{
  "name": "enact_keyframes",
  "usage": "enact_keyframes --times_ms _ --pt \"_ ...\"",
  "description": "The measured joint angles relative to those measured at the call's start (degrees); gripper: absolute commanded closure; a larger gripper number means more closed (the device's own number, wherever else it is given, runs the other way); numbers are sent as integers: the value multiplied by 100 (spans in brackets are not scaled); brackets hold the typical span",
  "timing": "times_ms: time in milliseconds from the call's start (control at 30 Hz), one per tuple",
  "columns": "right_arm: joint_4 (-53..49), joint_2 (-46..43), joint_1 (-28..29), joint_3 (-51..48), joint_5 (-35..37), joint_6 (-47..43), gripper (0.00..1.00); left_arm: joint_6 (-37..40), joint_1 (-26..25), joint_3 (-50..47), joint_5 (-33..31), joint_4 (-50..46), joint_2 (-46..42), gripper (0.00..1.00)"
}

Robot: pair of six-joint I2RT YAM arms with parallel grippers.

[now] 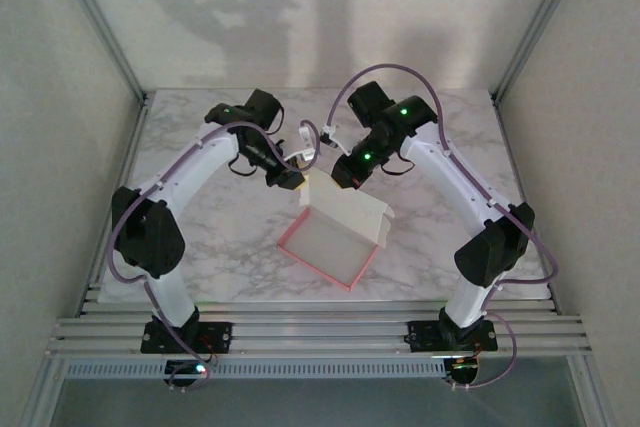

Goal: Fold the paper box

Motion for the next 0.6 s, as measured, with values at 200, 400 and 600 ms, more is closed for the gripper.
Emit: enact_keyframes --times_ms 200,400,600 --pt "20 0 20 -31 90 44 97 -103 -11 39 -33 46 57 100" --pt "350 -39 26 -278 133 260 76 -422 -39 37 -192 240 59 100" --pt "807 -275 -17 -758 232 535 56 -811 -127 -284 -365 719 28 100"
